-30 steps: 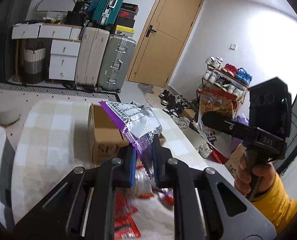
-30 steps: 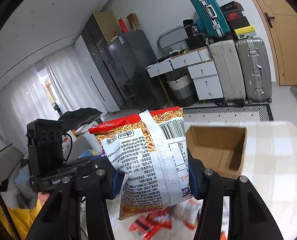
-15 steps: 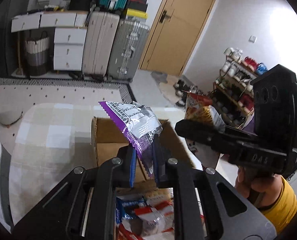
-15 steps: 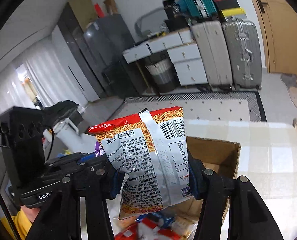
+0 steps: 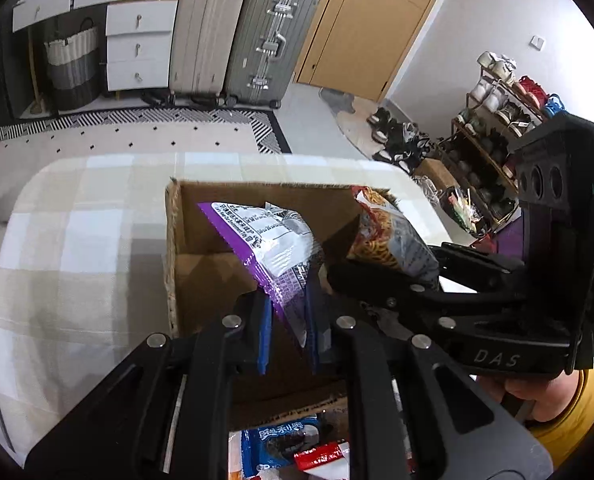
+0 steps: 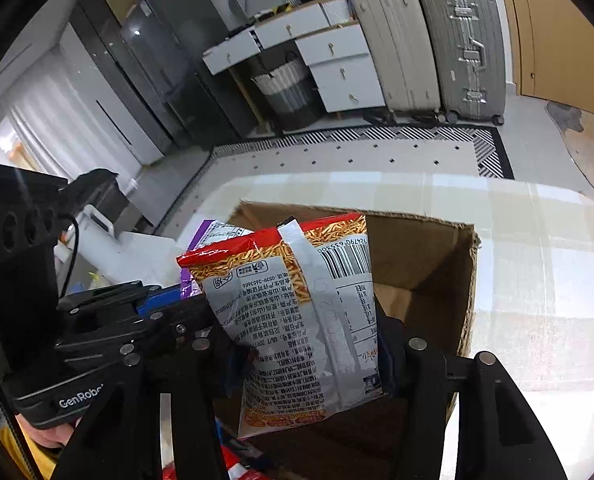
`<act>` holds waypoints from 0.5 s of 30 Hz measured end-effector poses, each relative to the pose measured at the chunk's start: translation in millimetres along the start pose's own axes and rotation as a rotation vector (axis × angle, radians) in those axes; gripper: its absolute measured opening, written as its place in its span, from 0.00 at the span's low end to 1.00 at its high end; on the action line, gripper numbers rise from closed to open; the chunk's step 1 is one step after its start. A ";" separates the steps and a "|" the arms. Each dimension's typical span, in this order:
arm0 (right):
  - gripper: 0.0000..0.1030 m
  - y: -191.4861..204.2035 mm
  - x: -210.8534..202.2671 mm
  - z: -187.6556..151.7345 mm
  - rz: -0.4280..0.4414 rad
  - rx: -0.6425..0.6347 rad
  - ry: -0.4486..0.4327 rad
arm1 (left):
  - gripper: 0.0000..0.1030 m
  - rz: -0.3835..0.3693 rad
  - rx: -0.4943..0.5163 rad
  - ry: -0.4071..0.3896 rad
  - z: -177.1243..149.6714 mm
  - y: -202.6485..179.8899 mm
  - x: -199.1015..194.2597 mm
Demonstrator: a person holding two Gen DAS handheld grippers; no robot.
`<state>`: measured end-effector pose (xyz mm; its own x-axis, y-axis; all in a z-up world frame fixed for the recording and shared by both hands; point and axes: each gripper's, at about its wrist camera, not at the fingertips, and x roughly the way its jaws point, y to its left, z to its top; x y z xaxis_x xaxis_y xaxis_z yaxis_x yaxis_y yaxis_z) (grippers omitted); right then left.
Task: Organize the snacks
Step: 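Carry both held bags up and over the cardboard box, then open both tools to drop the bags into the box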
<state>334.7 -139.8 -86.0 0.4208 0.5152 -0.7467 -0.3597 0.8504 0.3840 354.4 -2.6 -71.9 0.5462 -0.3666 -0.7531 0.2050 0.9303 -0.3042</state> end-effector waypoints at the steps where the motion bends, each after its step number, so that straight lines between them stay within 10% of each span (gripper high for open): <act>1: 0.51 -0.8 2.6 -0.8 -0.004 0.003 0.005 | 0.11 0.001 -0.001 0.007 0.7 1.6 6.5; 15: 0.55 1.1 4.3 -4.2 -0.073 -0.020 0.012 | 0.11 0.046 -0.002 0.014 -0.8 6.1 34.4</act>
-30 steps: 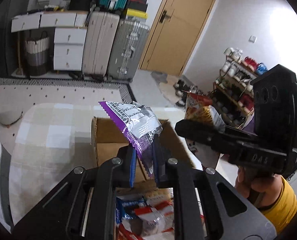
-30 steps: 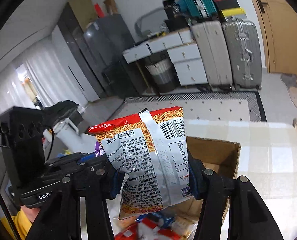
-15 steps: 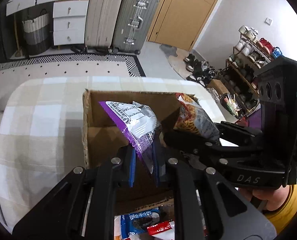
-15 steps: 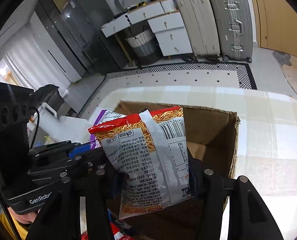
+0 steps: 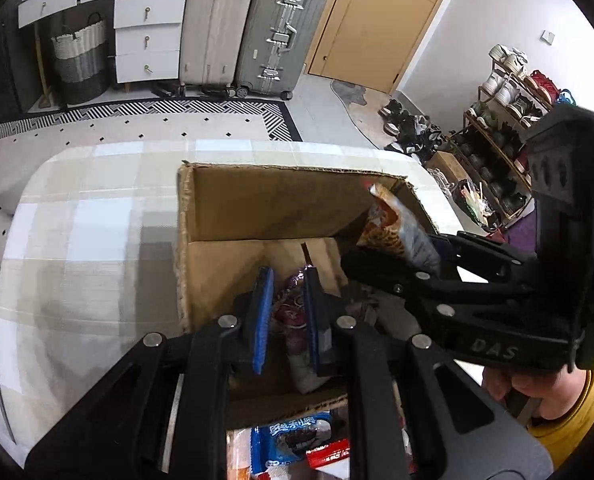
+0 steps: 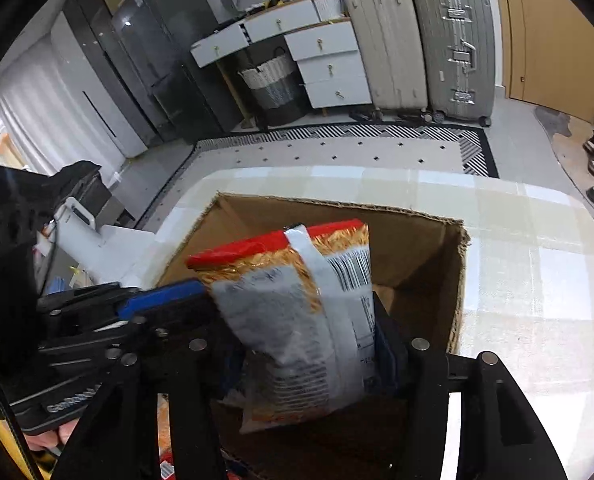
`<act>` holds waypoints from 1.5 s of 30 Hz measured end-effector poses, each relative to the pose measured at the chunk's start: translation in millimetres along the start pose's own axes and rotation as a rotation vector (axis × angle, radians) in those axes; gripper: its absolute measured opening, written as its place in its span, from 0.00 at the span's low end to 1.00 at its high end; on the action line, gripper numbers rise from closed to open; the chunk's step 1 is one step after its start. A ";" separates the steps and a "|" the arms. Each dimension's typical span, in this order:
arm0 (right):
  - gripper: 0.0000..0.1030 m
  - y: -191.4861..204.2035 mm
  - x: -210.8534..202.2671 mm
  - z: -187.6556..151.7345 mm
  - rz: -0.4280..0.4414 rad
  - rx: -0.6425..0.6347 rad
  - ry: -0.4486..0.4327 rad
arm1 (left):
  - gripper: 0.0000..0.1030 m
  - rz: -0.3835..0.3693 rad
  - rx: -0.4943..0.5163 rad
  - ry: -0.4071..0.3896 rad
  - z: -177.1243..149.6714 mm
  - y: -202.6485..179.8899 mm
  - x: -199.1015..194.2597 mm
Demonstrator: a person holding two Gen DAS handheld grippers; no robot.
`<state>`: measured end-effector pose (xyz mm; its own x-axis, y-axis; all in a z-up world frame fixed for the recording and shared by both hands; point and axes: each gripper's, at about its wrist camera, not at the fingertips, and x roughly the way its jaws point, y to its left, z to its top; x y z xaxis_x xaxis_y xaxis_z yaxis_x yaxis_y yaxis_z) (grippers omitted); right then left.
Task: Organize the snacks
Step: 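Open both tools to drop the bags into the box, then withdraw both tools from the box back toward the snack pile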
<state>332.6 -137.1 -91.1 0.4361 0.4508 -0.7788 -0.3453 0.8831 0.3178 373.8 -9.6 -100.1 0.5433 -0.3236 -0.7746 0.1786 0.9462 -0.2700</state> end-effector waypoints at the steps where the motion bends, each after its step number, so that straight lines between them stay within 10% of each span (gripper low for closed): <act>1: 0.55 0.7 -0.2 0.1 -0.007 -0.005 0.002 | 0.11 0.001 0.000 -0.004 -1.6 1.2 -4.3; 21: 0.75 41.0 -129.3 -34.0 0.027 -0.007 -0.265 | 0.75 0.077 -0.035 -0.201 -57.0 -13.8 -152.7; 33: 0.98 106.9 -258.9 -142.8 0.008 -0.129 -0.580 | 0.86 0.174 -0.007 -0.387 -146.7 -61.0 -277.9; 45: 0.99 155.2 -309.4 -217.5 -0.046 -0.215 -0.685 | 0.99 0.260 0.030 -0.516 -226.5 -86.2 -362.2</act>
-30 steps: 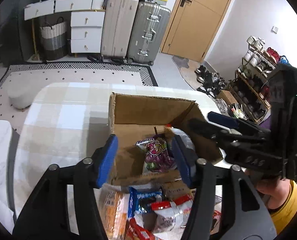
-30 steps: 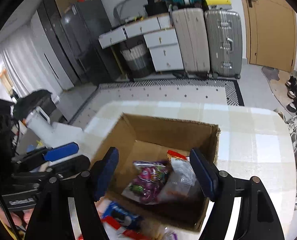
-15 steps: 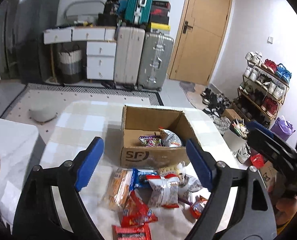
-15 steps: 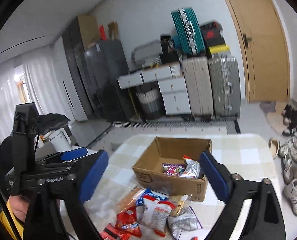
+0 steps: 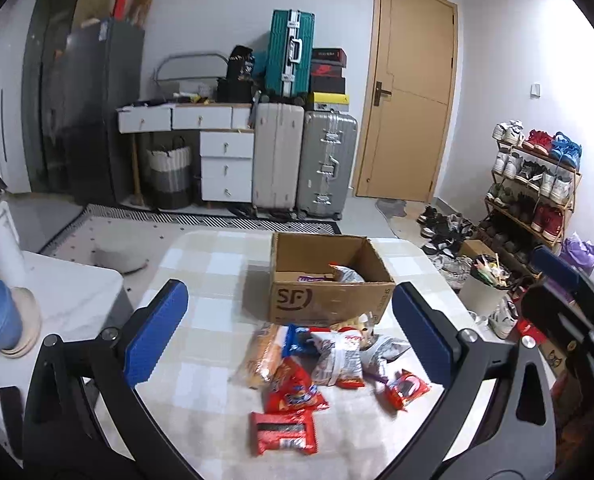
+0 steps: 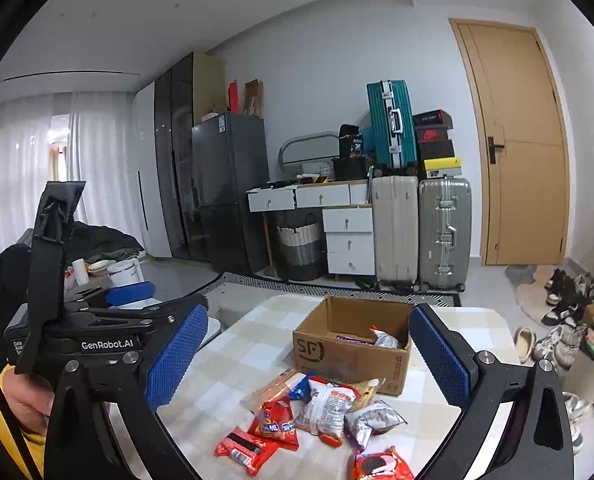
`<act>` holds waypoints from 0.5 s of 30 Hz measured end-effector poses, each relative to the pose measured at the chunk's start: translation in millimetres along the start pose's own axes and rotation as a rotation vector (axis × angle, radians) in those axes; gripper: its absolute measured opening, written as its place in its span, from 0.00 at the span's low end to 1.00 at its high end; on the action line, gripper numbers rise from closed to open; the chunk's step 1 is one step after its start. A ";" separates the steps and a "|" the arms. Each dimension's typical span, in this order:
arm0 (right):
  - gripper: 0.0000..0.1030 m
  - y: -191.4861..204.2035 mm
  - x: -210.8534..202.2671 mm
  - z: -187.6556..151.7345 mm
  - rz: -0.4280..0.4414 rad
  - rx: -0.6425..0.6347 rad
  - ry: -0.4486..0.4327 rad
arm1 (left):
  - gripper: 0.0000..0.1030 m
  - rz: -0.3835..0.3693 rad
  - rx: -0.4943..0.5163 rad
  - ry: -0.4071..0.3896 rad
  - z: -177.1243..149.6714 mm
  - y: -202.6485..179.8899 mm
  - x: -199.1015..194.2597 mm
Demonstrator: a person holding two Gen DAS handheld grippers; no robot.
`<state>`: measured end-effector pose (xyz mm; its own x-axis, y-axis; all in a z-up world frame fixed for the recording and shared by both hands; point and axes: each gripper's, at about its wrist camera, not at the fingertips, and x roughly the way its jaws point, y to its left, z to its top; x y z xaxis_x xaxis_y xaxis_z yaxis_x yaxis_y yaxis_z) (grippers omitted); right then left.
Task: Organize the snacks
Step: 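Withdraw both tools from the box back toward the snack pile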
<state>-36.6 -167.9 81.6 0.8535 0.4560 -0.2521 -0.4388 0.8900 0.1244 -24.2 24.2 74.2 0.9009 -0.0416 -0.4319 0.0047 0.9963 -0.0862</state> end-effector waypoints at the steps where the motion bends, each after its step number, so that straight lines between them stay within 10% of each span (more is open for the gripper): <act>1: 0.99 2.0 -5.4 -1.3 -0.002 0.001 -0.006 | 0.99 0.005 0.000 -0.005 -1.9 0.4 -5.3; 15: 0.99 0.2 -21.7 -34.7 -0.013 0.047 -0.012 | 0.99 0.081 0.042 0.027 -37.3 14.0 -25.3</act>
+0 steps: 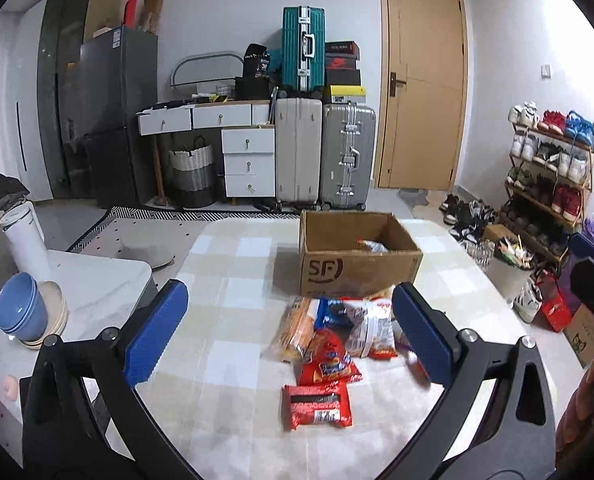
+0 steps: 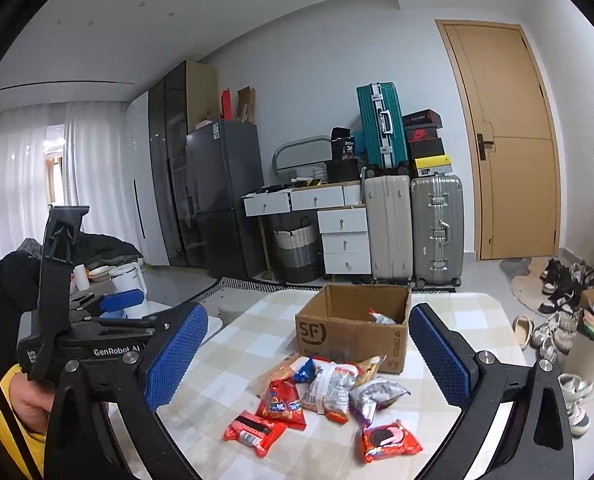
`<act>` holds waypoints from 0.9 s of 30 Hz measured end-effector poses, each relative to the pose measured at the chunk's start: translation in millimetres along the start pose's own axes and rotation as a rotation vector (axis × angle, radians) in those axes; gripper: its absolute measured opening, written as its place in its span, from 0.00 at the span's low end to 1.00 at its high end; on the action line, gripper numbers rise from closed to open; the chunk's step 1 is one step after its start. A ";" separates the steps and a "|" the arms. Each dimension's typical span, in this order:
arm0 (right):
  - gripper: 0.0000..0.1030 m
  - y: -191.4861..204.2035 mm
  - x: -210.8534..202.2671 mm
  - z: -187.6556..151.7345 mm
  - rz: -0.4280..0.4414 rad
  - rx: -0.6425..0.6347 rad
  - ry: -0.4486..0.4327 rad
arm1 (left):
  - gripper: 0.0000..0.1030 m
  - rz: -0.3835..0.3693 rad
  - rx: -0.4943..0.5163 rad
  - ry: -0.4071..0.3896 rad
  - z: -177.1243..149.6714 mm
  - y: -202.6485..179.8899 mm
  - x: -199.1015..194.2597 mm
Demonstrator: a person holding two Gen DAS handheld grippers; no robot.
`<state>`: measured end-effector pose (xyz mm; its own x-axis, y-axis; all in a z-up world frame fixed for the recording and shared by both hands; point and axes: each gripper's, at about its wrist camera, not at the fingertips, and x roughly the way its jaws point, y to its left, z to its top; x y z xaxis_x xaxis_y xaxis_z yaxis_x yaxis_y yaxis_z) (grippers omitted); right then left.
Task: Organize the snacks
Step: 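Withdraw both tools from the box back toward the snack pile, then grasp the red wafer pack with the left tool while the right tool grasps the Oreo pack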
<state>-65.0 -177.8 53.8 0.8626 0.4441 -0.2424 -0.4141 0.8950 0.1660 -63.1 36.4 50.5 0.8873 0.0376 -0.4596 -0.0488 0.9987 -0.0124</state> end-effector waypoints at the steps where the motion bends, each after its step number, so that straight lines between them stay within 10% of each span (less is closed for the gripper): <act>1: 0.99 0.0 0.6 -3.6 0.008 0.004 0.002 | 0.99 -0.003 0.001 0.007 1.3 -1.2 8.1; 14: 0.99 -7.5 15.0 -35.3 -0.003 0.022 0.057 | 0.99 -0.019 0.005 0.092 -31.4 7.7 53.9; 27: 0.99 -29.4 53.5 -88.5 0.033 0.104 0.178 | 0.99 -0.068 0.019 0.395 -122.6 7.1 160.4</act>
<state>-32.4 -176.5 -48.7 0.7805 0.4819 -0.3983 -0.4010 0.8746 0.2724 22.7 45.4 -132.2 0.6434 -0.0407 -0.7644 0.0157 0.9991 -0.0400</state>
